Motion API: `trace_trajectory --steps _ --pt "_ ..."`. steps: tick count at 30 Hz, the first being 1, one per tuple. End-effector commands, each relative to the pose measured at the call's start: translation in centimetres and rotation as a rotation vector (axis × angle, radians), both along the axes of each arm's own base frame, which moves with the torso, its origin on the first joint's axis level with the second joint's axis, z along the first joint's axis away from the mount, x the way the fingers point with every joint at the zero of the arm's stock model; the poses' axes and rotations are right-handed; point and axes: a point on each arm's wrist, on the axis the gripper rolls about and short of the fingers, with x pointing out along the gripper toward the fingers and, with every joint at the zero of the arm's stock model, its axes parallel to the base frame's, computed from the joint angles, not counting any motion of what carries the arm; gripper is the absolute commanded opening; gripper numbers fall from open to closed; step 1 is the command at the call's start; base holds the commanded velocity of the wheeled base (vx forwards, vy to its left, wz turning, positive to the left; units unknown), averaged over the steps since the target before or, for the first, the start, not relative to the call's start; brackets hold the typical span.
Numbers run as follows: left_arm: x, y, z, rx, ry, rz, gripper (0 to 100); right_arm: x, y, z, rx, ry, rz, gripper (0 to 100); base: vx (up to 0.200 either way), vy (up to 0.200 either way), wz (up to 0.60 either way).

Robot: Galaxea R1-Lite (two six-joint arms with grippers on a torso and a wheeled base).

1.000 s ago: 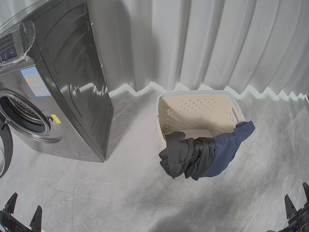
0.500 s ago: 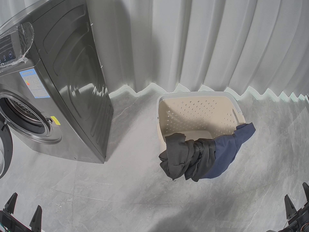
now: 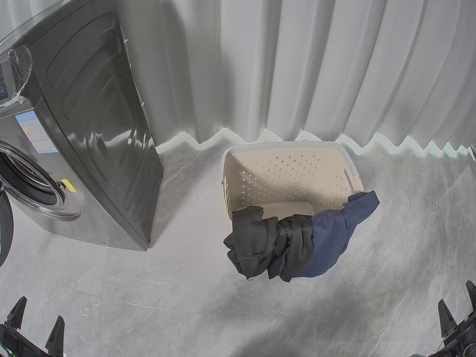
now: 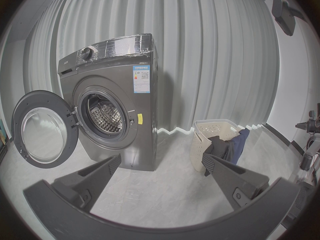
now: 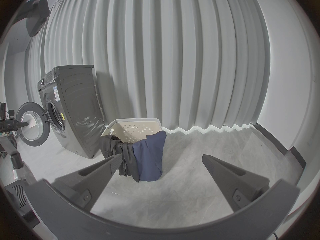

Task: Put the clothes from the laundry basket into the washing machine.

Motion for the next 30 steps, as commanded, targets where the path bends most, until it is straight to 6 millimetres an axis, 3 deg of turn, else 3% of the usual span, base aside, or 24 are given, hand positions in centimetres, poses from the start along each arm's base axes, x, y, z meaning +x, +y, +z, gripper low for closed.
trace_trajectory --steps 1,10,16,30 --pt "-0.02 0.00 -0.48 0.001 -0.003 0.000 100 0.00 0.00 -0.49 -0.001 0.001 0.001 100 0.000 0.000 0.00" --pt "-0.02 0.00 -0.48 0.003 -0.003 0.000 100 0.00 0.00 -0.49 -0.001 0.001 -0.001 100 0.000 0.000 0.00" --pt "-0.02 0.00 -0.48 0.001 -0.003 0.000 100 0.00 0.00 -0.49 -0.001 0.001 -0.001 100 0.000 -0.200 0.00" --pt "-0.02 0.00 -0.48 -0.002 -0.002 0.001 100 0.01 -0.03 -0.55 0.002 0.004 -0.016 100 0.000 0.000 0.00"
